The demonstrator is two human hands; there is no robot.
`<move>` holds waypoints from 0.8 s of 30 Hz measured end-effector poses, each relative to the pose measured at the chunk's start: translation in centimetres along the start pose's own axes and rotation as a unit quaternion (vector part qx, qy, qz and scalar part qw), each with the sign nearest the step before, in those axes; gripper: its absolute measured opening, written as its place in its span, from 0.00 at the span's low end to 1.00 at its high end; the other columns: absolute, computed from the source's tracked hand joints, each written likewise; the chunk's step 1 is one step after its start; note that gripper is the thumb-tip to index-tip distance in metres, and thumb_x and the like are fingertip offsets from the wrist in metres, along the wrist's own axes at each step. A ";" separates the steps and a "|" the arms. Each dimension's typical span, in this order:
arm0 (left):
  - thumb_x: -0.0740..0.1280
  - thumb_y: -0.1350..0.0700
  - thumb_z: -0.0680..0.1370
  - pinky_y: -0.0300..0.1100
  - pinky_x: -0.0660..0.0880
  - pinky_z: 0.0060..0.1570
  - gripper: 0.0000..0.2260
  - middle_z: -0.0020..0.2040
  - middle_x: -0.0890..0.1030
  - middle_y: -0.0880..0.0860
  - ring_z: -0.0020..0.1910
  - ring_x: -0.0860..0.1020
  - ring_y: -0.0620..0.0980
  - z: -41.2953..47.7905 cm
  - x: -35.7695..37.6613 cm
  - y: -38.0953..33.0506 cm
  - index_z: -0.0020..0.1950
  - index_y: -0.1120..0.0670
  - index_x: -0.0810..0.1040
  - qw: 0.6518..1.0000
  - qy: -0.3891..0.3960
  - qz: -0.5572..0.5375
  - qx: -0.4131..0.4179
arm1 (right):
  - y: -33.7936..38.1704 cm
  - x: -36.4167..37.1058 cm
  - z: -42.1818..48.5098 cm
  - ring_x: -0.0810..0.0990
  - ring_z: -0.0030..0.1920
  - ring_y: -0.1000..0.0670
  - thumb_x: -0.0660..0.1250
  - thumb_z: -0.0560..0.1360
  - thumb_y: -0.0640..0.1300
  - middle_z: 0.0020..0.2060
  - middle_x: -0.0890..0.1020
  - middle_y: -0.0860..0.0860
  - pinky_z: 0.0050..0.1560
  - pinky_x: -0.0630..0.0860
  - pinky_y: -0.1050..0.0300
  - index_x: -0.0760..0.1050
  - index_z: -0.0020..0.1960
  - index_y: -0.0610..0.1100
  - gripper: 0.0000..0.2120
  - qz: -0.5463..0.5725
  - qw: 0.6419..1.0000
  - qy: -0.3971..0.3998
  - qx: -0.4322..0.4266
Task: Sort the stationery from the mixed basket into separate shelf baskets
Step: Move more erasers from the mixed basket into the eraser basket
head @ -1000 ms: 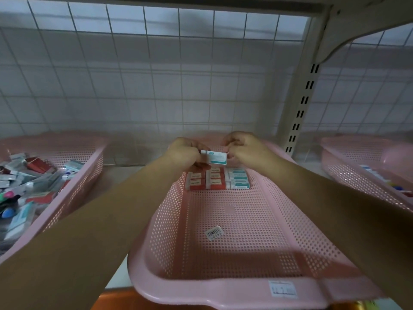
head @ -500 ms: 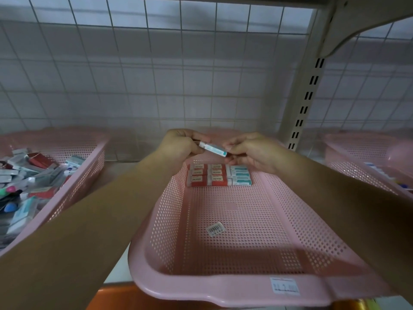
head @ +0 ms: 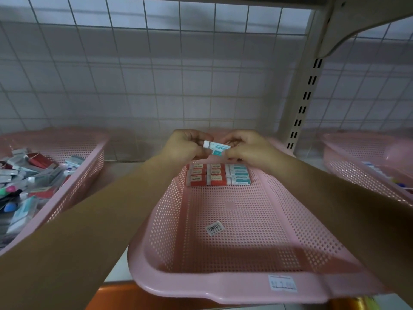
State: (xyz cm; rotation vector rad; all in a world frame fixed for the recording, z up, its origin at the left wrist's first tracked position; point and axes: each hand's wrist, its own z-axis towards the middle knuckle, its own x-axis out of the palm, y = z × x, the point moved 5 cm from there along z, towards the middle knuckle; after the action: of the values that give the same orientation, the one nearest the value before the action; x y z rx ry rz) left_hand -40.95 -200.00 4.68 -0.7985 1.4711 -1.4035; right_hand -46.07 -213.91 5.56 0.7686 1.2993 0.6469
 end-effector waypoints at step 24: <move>0.64 0.62 0.76 0.43 0.73 0.54 0.12 0.56 0.79 0.54 0.53 0.76 0.52 0.2 2.9 2.5 0.58 0.55 0.80 0.799 0.177 0.573 0.039 | -3.2 1.2 -1.4 0.73 0.51 0.48 0.74 0.69 0.41 0.58 0.76 0.46 0.49 0.72 0.58 0.73 0.59 0.41 0.20 -0.443 0.876 0.161 0.097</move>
State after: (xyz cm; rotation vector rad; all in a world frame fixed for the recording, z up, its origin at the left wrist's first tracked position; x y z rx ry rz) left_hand -41.49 -202.38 1.72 0.4688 1.6745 -0.6316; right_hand -47.27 -214.69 2.16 0.1465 1.8491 -0.1164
